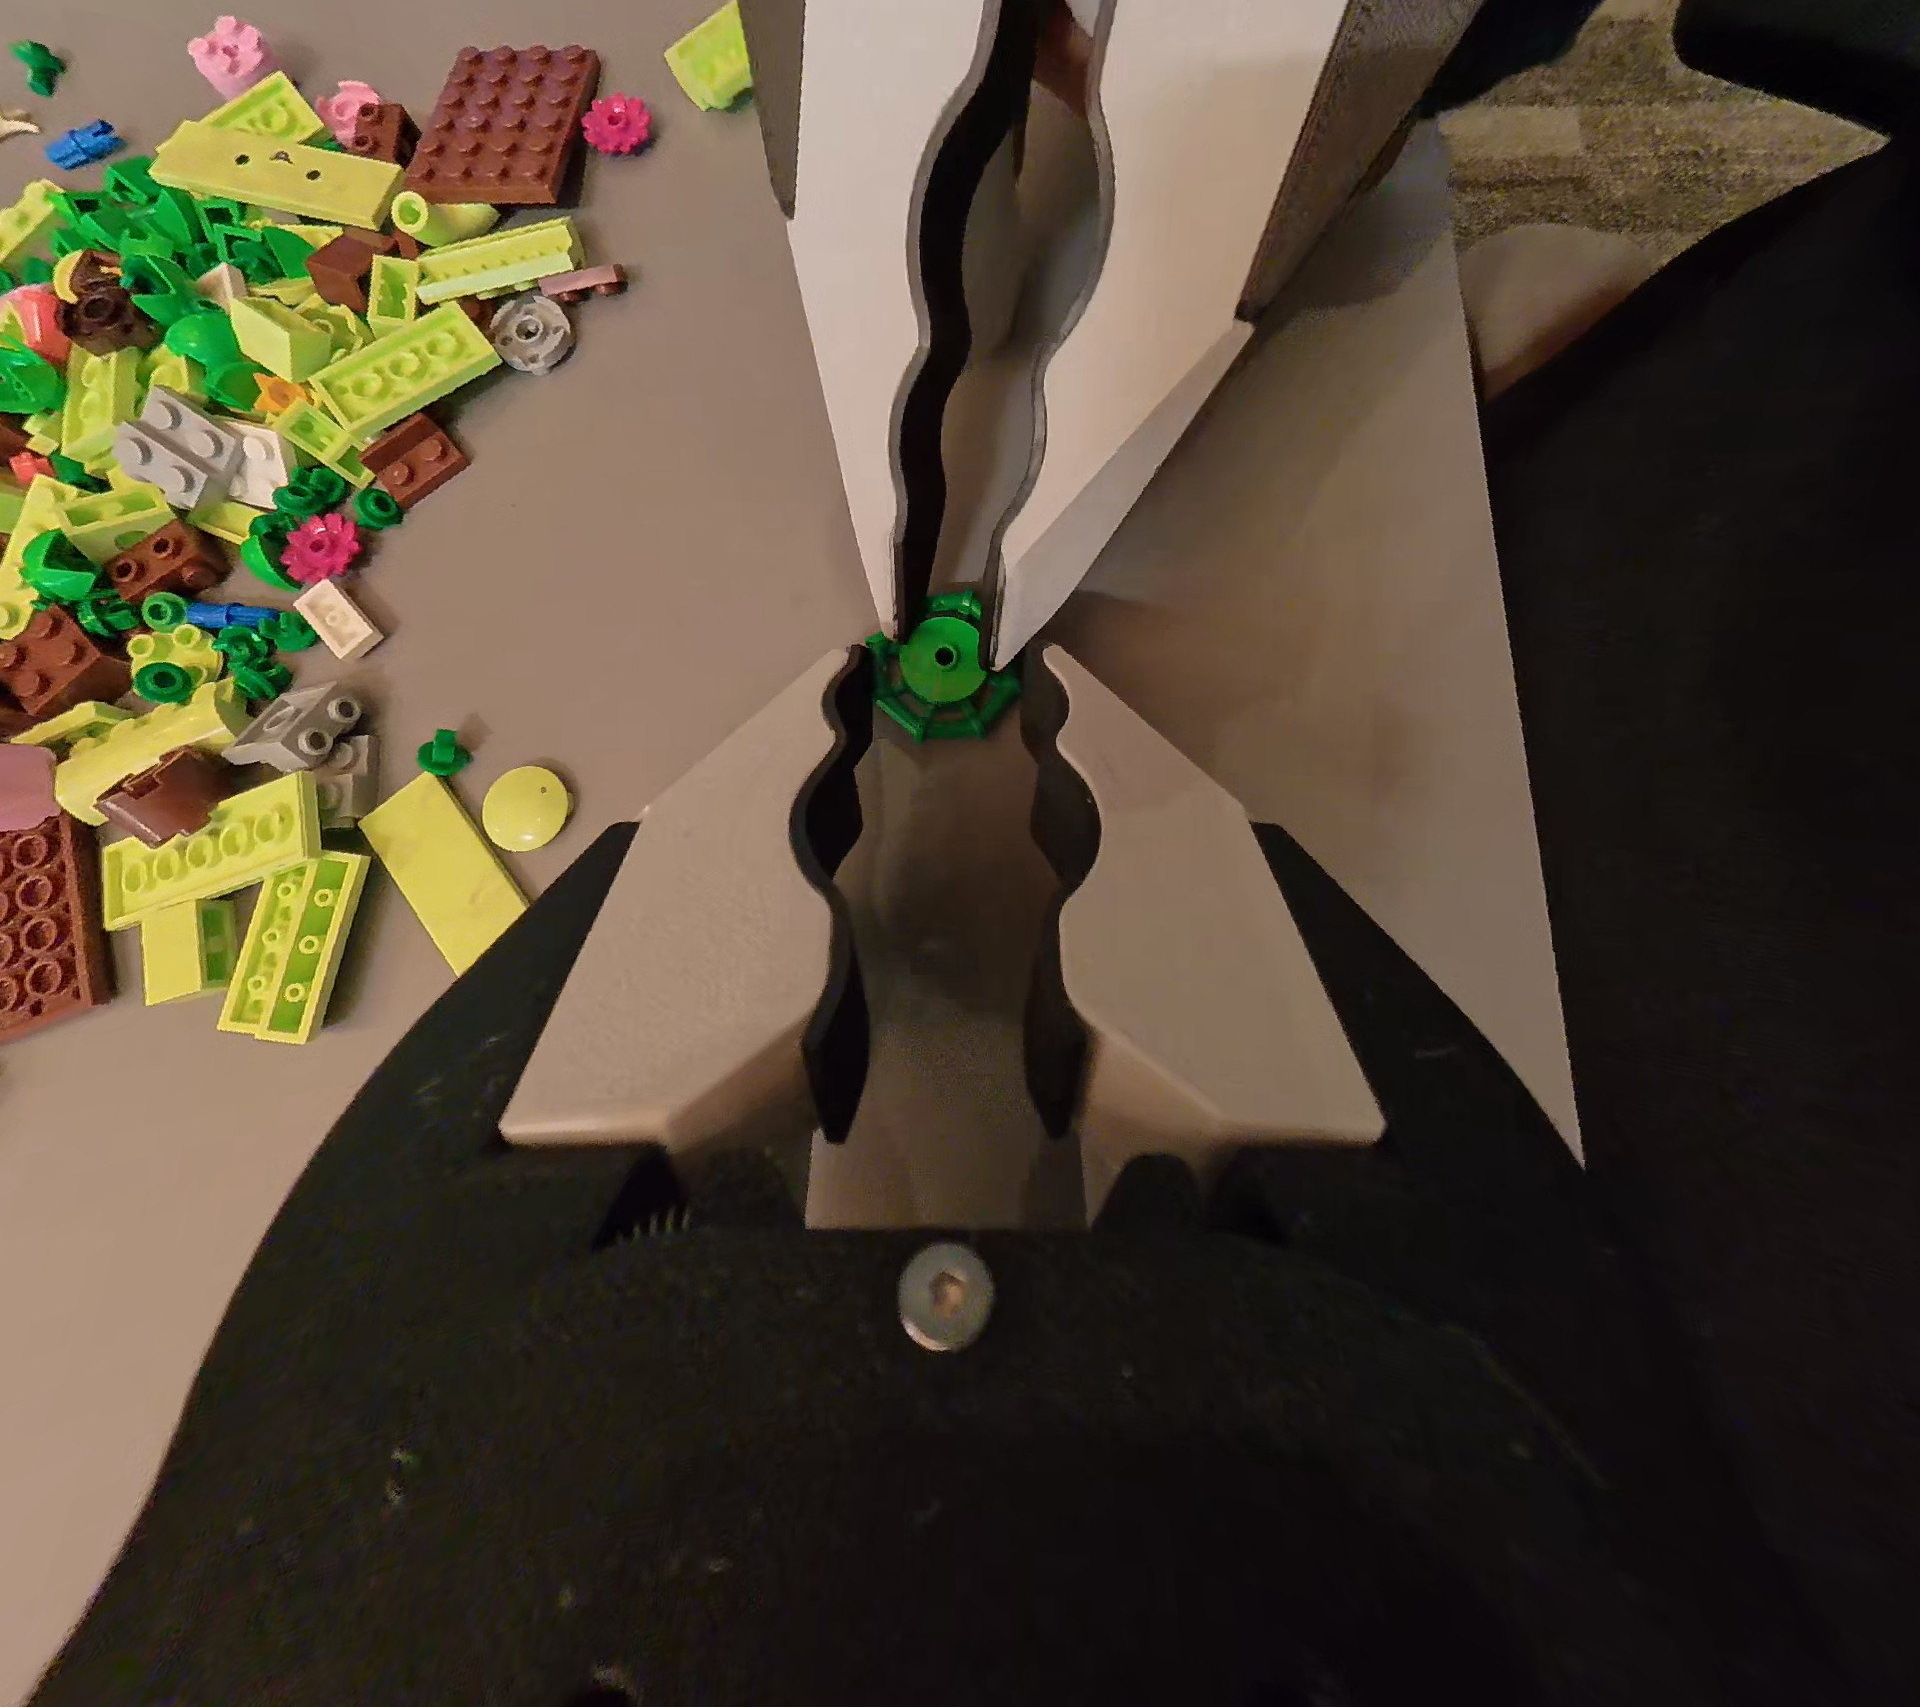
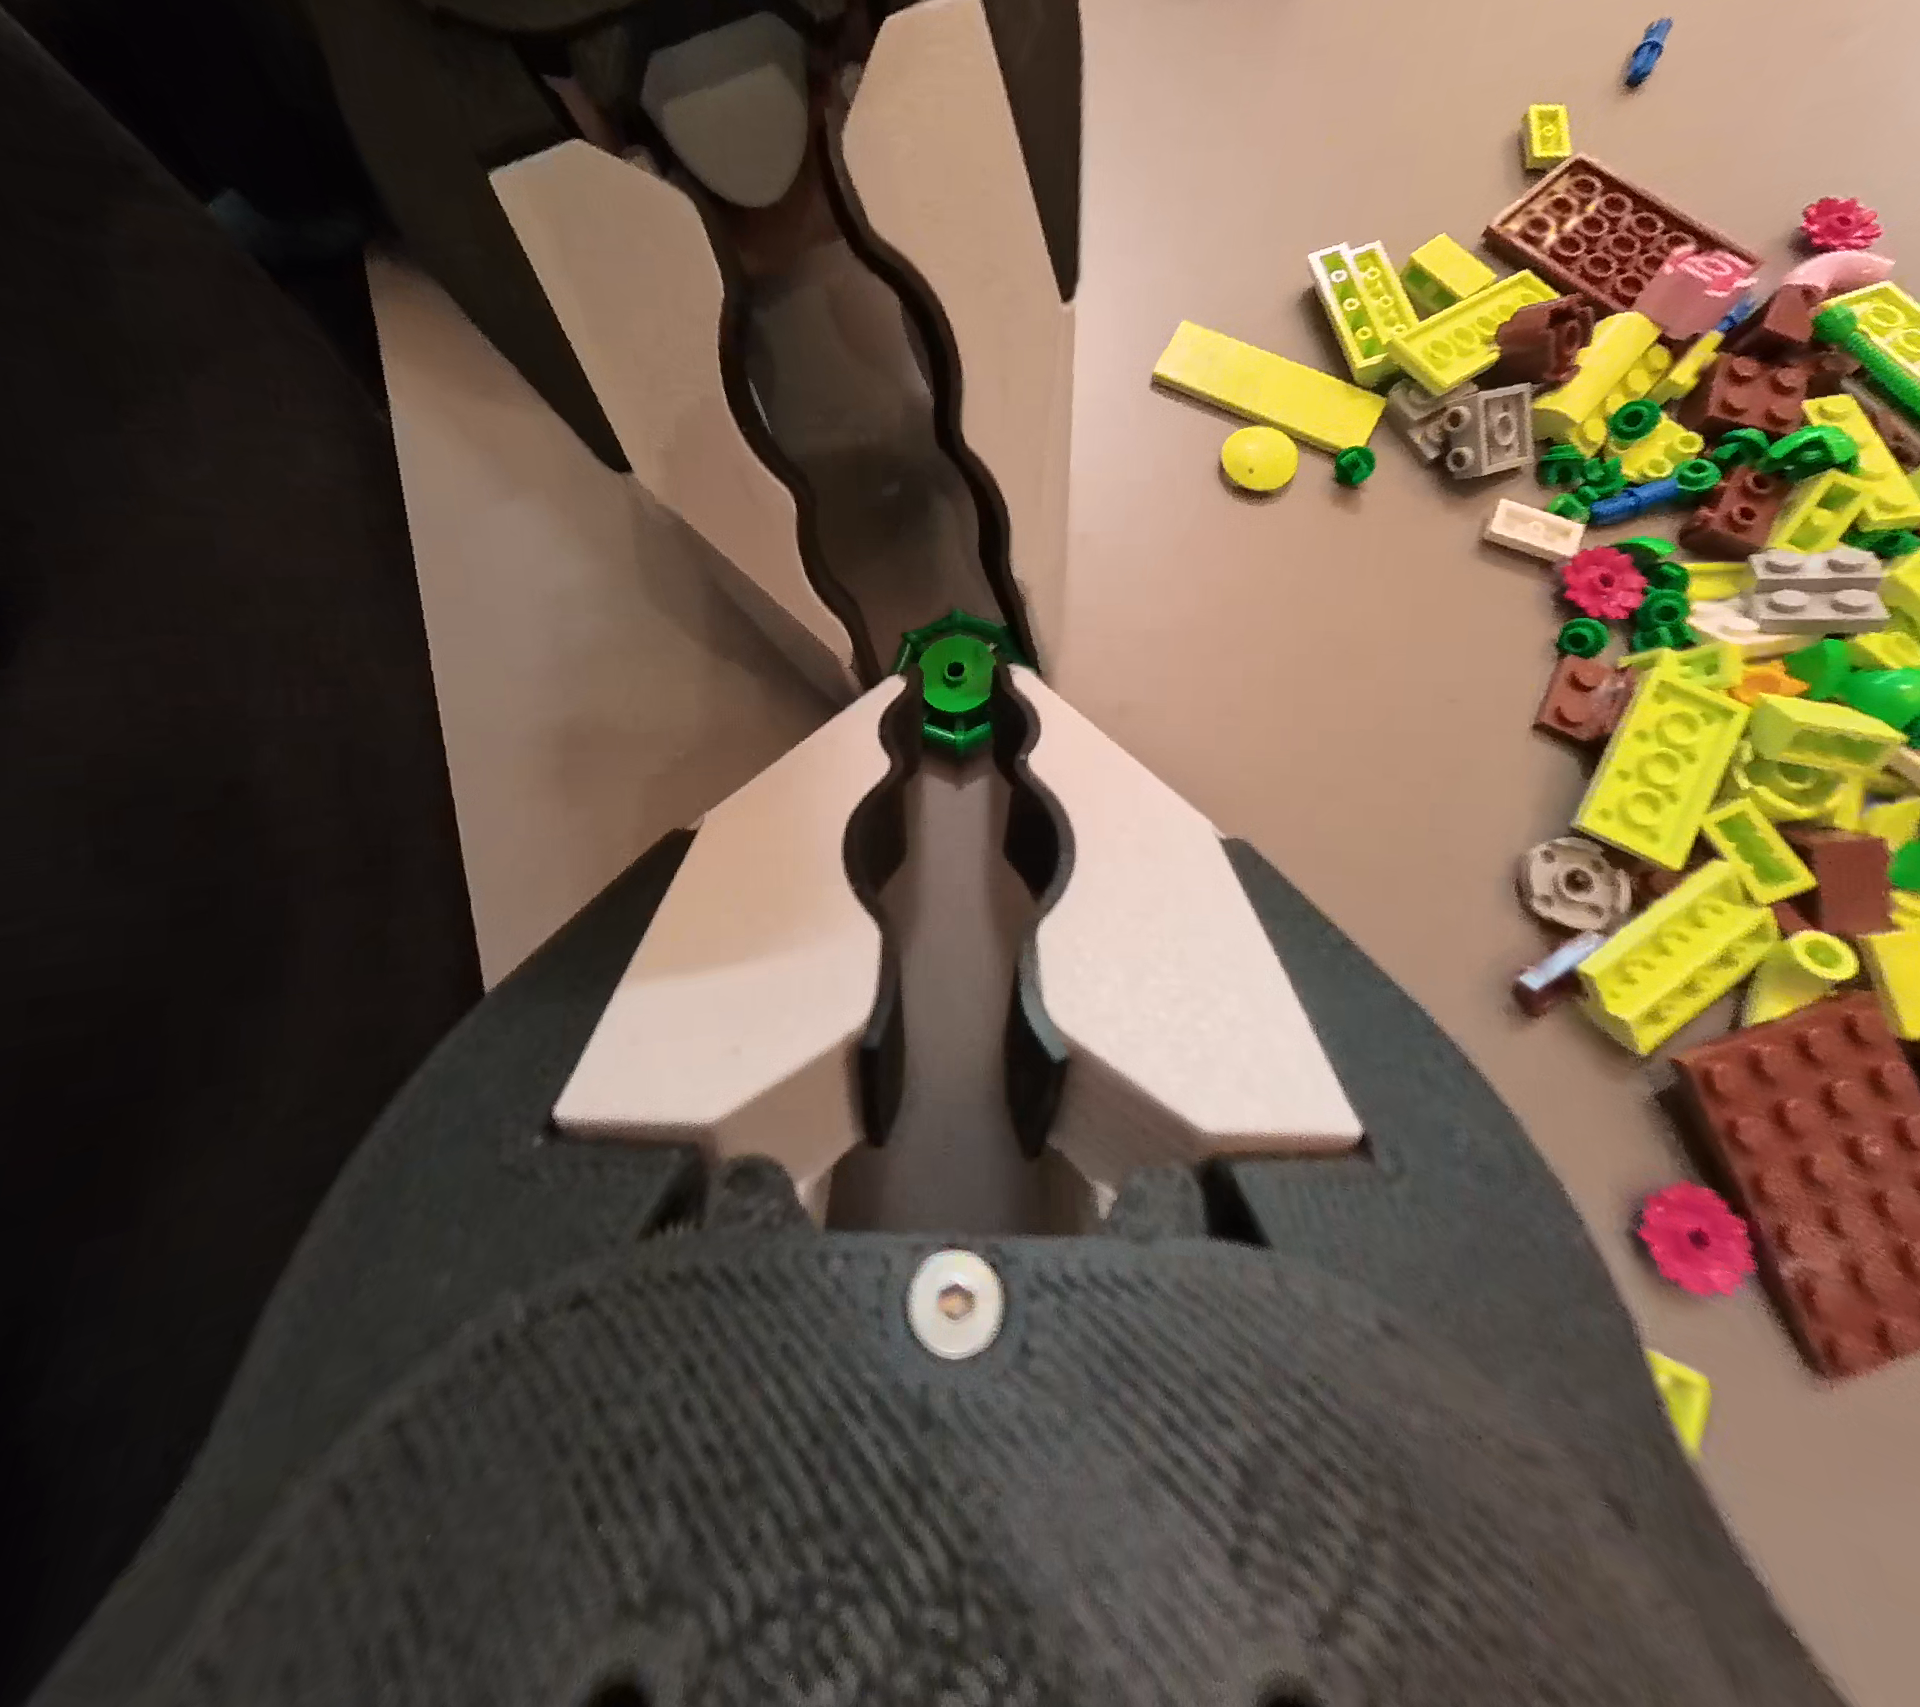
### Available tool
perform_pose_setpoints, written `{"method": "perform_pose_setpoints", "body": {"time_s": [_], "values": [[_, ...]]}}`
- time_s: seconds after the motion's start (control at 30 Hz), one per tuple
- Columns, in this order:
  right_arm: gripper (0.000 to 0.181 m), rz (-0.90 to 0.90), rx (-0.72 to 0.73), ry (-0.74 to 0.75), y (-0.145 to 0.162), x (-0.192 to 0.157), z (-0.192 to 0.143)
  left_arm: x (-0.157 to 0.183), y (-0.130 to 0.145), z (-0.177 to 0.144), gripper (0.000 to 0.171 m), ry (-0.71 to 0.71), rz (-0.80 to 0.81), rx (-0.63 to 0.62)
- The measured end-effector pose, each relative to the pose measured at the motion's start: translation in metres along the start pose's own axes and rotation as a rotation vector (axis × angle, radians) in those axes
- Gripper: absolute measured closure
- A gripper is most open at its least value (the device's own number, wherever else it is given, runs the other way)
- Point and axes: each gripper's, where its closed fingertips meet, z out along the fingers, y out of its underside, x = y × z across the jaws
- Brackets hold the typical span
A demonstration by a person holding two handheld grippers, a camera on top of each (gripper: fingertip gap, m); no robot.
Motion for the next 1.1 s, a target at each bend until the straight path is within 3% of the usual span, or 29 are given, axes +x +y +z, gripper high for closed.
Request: {"method": "perform_pose_setpoints", "body": {"time_s": [0.13, 0.23, 0.33, 0.47, 0.57, 0.77, 1.1], "values": [[0.172, 0.003, 0.026, 0.0, -0.002, 0.0, -0.002, 0.0, 0.0, 0.0, 0.143, -0.008, 0.009, -0.002], [0.181, 0.037, 0.176, -0.05, -0.025, -0.003, -0.019, 0.0, 0.001, 0.001, 0.142, -0.013, 0.011, -0.008], [0.181, -0.084, 0.032, 0.107, -0.006, 0.018, -0.018, 0.0, 0.001, 0.001, 0.142, -0.023, 0.02, -0.007], [0.177, -0.065, 0.103, 0.036, -0.012, 0.002, -0.012, 0.0, 0.001, 0.001, 0.142, -0.004, 0.0, -0.01], [0.166, -0.056, 0.054, 0.036, -0.006, 0.003, -0.004, 0.0, 0.001, 0.001, 0.142, -0.006, 0.002, -0.01], [0.179, -0.101, 0.024, 0.024, -0.004, -0.001, 0.001, 0.0, 0.001, 0.001, 0.142, -0.005, 0.001, -0.01], [0.181, -0.09, 0.013, 0.012, -0.003, -0.001, 0.002, 0.001, 0.001, 0.001, 0.142, -0.005, 0.001, -0.01]]}}
